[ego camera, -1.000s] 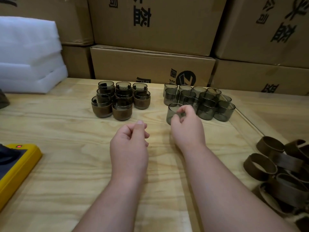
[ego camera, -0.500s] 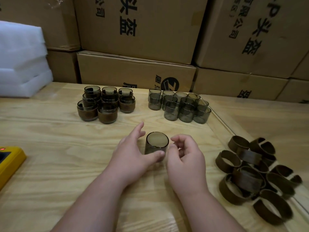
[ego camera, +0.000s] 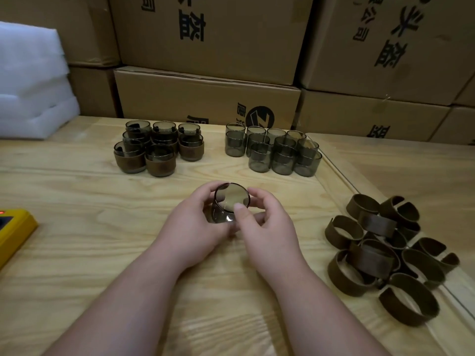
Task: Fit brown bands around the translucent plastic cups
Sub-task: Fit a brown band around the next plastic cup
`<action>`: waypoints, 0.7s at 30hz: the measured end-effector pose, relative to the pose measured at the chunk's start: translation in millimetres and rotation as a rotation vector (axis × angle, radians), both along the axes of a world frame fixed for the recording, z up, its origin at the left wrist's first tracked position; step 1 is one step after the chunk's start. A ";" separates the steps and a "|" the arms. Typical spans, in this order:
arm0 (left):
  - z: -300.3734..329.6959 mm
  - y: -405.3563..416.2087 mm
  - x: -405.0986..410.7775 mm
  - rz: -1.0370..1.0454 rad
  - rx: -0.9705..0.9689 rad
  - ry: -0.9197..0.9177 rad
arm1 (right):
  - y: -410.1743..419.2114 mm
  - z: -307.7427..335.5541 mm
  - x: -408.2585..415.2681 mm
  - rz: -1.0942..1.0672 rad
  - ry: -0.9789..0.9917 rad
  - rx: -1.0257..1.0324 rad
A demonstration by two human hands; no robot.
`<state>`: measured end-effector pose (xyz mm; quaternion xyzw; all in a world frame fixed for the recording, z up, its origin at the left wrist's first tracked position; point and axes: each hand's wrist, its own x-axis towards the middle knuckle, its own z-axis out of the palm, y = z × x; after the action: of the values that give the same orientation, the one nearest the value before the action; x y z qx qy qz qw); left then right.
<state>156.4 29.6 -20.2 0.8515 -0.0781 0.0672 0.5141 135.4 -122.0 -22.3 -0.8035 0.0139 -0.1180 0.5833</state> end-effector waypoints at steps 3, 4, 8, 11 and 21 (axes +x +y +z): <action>-1.6 -0.6 -2.2 -0.028 -0.057 -0.010 | -2.1 1.6 3.0 0.073 0.036 0.067; -2.0 -0.5 -2.2 -0.034 -0.060 -0.010 | -2.7 1.4 3.0 0.094 0.043 0.079; -0.3 1.2 -1.8 -0.042 -0.073 -0.023 | -3.6 2.8 2.1 0.141 0.037 0.128; 1.4 0.2 -2.4 -0.053 -0.083 -0.045 | -5.7 4.8 4.2 0.136 0.016 0.136; 0.8 -6.9 -10.2 -0.110 0.036 -0.175 | -1.1 10.2 10.2 -0.028 -0.045 0.069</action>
<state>146.3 22.6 -19.4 0.8460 -0.1703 0.1116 0.4928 145.7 -123.1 -12.1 -0.7798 0.0163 -0.1436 0.6091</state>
